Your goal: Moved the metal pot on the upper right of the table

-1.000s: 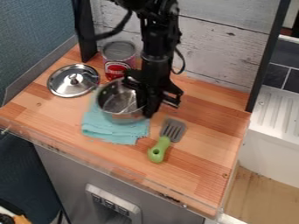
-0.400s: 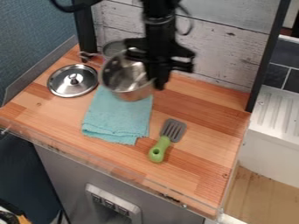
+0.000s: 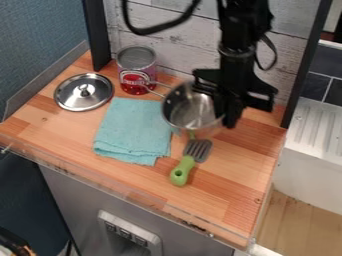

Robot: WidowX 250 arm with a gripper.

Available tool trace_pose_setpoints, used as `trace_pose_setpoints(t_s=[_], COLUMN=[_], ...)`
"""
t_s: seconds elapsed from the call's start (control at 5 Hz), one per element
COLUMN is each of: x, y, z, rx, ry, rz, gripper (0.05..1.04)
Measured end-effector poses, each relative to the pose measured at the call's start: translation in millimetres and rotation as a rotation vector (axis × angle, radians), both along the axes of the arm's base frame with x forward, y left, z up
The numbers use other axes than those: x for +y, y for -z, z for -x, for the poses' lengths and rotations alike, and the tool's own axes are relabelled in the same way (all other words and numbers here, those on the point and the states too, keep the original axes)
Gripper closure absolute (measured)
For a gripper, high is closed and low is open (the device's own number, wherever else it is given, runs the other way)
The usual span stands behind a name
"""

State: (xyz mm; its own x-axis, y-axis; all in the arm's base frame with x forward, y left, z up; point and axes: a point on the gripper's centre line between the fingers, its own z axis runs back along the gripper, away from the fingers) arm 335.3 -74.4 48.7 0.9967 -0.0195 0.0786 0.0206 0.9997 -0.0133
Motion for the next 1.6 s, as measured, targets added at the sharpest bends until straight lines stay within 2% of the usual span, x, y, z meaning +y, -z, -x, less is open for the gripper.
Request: trace_pose_setpoints(t_s=[0.2, 0.4, 0.6, 1.0, 1.4, 1.6], x=[-5.8, -5.7, -6.3, -11.4, -14.8, -16.0], y=[18.6, 26.8, 24.9, 15.5, 39.2, 43.2], z=[-10.5, -23.2, -37.2, -49.6, -48.7, -46.3], rx=[0.023, 0.037, 0.038, 0.035, 0.095, 0.094], ry=[0.030, 0.069, 0.092, 0.109, 0.107, 0.106], rz=[-0.017, -0.042, -0.060, -0.066, -0.078, -0.075], gripper=[1.005, 1.005, 1.005, 1.005, 1.005, 0.986])
